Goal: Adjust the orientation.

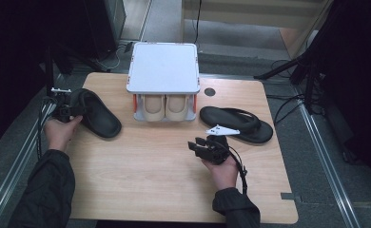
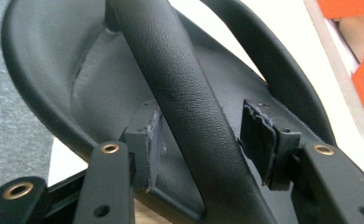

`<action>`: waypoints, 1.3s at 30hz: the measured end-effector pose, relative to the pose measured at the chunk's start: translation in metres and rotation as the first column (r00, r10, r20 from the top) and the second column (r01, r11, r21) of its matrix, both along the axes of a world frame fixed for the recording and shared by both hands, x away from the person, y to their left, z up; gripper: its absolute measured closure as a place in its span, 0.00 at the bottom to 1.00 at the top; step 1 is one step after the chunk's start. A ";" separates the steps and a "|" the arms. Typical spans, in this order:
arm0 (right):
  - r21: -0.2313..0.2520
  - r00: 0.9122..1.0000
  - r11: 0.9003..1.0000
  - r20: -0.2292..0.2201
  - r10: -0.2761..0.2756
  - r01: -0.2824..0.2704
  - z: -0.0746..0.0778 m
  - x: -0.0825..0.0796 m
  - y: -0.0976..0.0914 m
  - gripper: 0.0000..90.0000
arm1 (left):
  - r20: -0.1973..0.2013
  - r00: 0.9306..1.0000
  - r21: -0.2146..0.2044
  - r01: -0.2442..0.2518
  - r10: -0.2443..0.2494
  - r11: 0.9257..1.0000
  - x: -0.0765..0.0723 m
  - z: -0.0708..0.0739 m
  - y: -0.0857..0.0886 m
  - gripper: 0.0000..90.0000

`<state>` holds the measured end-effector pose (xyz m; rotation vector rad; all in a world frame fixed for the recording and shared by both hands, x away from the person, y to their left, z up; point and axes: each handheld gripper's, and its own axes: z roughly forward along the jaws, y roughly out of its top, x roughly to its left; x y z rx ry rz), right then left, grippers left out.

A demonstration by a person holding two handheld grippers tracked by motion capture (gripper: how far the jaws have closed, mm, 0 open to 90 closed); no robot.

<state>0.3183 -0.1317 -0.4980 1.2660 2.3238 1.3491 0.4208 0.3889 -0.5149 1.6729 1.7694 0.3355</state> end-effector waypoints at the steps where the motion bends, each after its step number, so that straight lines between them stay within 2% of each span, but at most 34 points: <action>1: 0.001 1.000 1.000 -0.005 -0.006 0.006 0.000 -0.001 -0.001 0.67 | 0.003 1.000 0.005 -0.002 0.002 1.000 0.001 -0.001 -0.001 0.57; 4: 0.000 1.000 1.000 -0.002 -0.014 0.014 -0.001 -0.002 -0.004 0.67 | -0.007 1.000 0.015 0.002 -0.002 1.000 0.003 0.000 -0.002 0.61; 7: 0.000 1.000 1.000 -0.001 -0.021 0.021 -0.001 -0.003 -0.005 0.67 | -0.015 1.000 -0.011 0.002 -0.002 1.000 0.005 0.001 -0.001 0.63; 9: 0.000 1.000 1.000 -0.002 -0.024 0.024 0.000 -0.003 -0.006 0.67 | -0.023 1.000 -0.005 0.007 -0.007 1.000 0.005 0.001 0.000 0.63; 15: -0.001 1.000 1.000 0.001 -0.027 0.027 0.000 -0.003 -0.008 0.67 | -0.035 0.999 -0.033 -0.006 0.005 0.999 0.006 0.002 0.001 0.65; 22: -0.013 1.000 0.999 0.007 -0.030 0.030 0.000 -0.003 -0.006 0.66 | -0.047 0.999 -0.046 -0.006 0.004 0.999 0.005 0.002 0.002 0.67; 26: -0.011 1.000 0.999 0.005 -0.031 0.031 0.000 -0.003 -0.006 0.66 | -0.058 0.998 -0.085 -0.006 0.001 0.996 0.005 0.002 0.005 0.71; 34: -0.010 1.000 0.999 0.006 -0.030 0.031 0.000 -0.002 -0.007 0.65 | -0.064 0.998 -0.106 -0.015 0.009 0.994 0.006 0.003 0.005 0.76; 39: -0.007 0.999 0.999 0.008 -0.032 0.032 0.000 -0.002 -0.007 0.65 | -0.054 0.999 -0.123 -0.015 0.008 0.992 0.005 0.005 0.007 0.76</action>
